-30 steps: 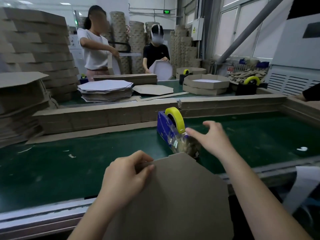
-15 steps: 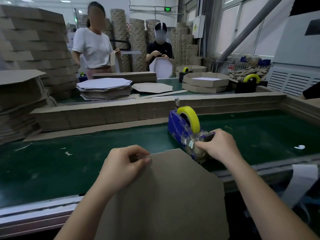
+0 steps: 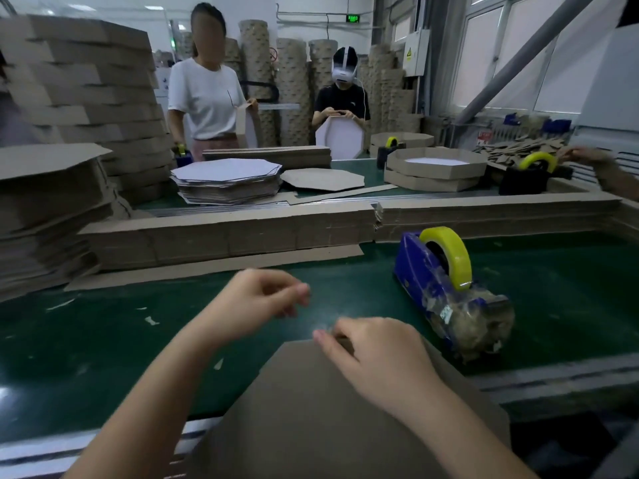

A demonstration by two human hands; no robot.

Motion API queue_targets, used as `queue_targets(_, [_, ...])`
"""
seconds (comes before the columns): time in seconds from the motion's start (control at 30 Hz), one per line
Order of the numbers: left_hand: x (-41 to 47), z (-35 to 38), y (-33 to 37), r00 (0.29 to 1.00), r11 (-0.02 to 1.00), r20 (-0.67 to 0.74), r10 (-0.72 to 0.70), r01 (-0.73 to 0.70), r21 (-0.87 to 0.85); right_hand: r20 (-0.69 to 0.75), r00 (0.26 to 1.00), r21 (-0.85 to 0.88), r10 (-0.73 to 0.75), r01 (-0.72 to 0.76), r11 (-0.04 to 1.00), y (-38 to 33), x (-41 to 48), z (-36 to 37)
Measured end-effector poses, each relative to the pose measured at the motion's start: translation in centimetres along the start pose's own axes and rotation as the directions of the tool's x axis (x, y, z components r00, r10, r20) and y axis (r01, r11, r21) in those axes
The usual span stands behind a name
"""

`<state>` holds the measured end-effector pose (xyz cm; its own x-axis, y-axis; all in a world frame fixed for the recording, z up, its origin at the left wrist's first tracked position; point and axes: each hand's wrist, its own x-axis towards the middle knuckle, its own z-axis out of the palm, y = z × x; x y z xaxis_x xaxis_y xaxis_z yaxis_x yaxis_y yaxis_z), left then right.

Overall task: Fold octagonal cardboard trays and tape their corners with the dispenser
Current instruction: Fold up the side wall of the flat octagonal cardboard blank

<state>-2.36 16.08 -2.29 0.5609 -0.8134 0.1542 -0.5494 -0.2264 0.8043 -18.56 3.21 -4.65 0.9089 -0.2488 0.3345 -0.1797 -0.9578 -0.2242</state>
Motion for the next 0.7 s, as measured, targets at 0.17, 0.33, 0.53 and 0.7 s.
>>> queue_targets(0.17, [11.2, -5.5, -5.9, 0.95, 0.806, -0.304, 0.076, 0.121, 0.579, 0.069, 0.998, 0.019, -0.014, 0.013, 1.0, 1.1, 0.7, 0.0])
queue_targets(0.33, [16.8, -9.7, -11.5, 0.958, 0.43, -0.21, -0.196, 0.276, 0.86, 0.143, 0.99, 0.025, 0.009, -0.012, 1.0, 1.6, 1.2, -0.3])
queue_targets(0.53, [16.3, -9.3, -11.6, 0.964, 0.259, -0.255, 0.072, 0.229, 0.938, 0.15, 0.989, 0.028, 0.018, -0.023, 0.999, 1.7, 1.4, -0.5])
queue_targets(0.7, [13.4, -9.0, -9.5, 0.941, 0.153, -0.173, 0.292, 0.133, 0.979, 0.195, 0.98, 0.026, 0.045, -0.051, 0.998, 1.2, 1.4, -1.0])
